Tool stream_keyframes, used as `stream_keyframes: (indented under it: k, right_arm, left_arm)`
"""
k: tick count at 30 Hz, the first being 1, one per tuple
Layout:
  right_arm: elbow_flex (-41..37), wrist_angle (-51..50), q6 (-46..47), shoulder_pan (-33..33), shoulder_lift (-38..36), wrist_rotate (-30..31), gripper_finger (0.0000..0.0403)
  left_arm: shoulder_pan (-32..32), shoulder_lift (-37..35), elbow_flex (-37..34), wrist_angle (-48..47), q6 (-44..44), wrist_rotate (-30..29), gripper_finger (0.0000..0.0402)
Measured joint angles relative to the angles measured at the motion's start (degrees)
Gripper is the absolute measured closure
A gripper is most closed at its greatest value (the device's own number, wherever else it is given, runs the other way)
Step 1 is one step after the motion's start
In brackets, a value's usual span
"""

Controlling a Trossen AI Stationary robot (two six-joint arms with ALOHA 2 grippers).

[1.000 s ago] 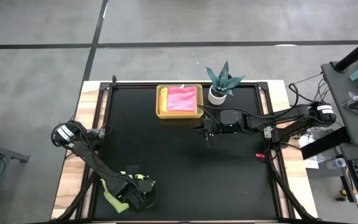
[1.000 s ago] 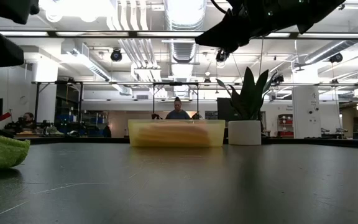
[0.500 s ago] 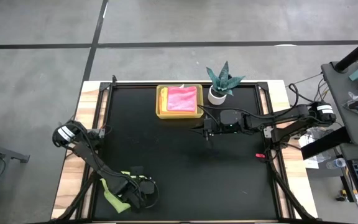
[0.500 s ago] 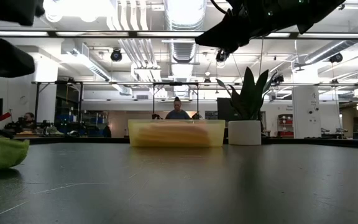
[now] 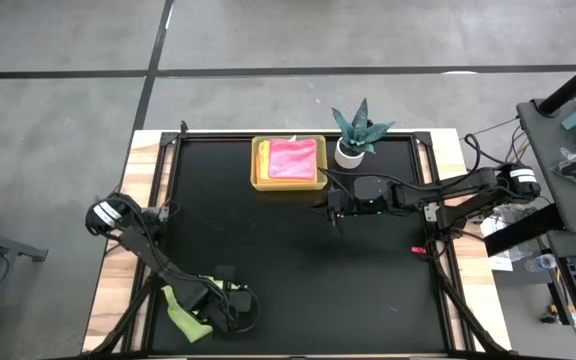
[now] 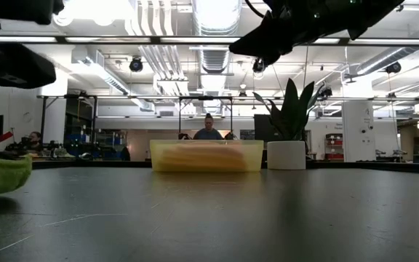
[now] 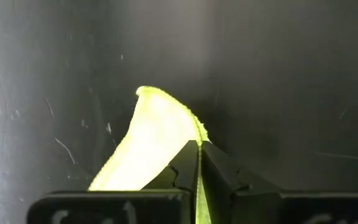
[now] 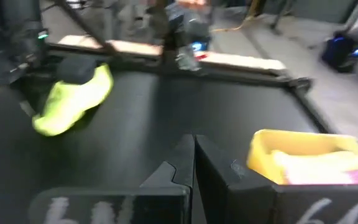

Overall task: Fold microfiber towels
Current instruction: Fold the green microfiber cloth

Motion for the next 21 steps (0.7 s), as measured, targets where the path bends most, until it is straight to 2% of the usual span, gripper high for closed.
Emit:
stream_keyframes:
  k: [2,5,12,16,21]
  right_arm:
    - [0.0,-1.2,0.5,0.0,0.0,-3.6,0.0392]
    - [0.0,-0.5,1.4,0.4,1.0,-10.0,0.0375]
    - [3.8,3.7,-4.5,4.1,8.5,-11.7,0.028]
    - [8.5,7.2,-8.7,7.0,14.8,-14.9,0.0232]
    - [16.6,7.1,-9.4,9.1,23.6,-16.9,0.0197]
  left_arm:
    - [0.2,-1.2,0.2,0.0,2.4,-0.4,0.04]
    - [0.6,-5.2,0.9,0.1,6.1,-5.7,0.0401]
    - [1.7,-15.6,0.7,0.2,10.8,-16.8,0.0401]
    - [1.8,-16.6,0.5,1.2,13.8,-17.0,0.0401]
    - [1.8,-16.2,-0.1,5.1,18.8,-16.7,0.0401]
